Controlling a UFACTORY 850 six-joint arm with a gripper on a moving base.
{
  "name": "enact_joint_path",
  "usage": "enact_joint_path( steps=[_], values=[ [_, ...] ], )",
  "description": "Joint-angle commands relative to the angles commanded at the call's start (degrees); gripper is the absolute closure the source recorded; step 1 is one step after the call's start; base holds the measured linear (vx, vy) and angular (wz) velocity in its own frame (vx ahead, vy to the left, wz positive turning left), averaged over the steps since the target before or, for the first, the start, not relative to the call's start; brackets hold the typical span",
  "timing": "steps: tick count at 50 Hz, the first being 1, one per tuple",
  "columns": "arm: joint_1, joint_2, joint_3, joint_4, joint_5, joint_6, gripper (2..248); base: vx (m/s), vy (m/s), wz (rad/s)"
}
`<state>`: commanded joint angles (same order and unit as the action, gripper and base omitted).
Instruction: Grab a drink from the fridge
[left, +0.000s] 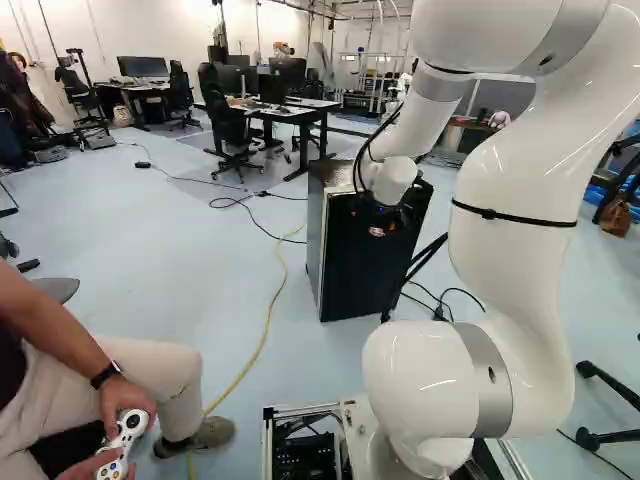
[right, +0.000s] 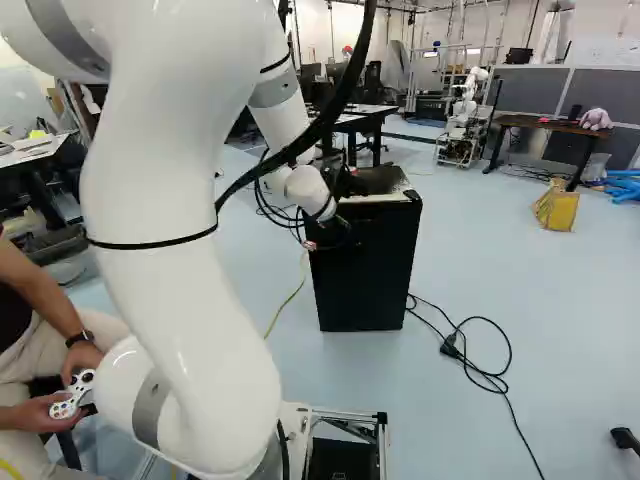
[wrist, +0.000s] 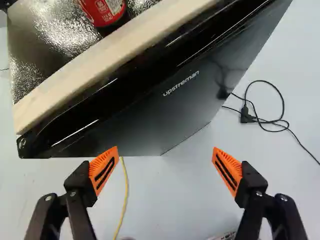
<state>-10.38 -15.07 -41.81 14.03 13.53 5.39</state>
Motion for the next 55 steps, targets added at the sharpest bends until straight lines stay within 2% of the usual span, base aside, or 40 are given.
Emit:
enact_joint_path(
  steps=[29, 55],
  values=[
    [-0.1, 7.2, 8.4, -7.3, 16.6, 0.0, 3, 0.0, 0.0, 0.0],
    [-0.1, 4.2, 8.6, -15.2, 32.3, 0.0, 3, 0.0, 0.0, 0.0]
  ],
)
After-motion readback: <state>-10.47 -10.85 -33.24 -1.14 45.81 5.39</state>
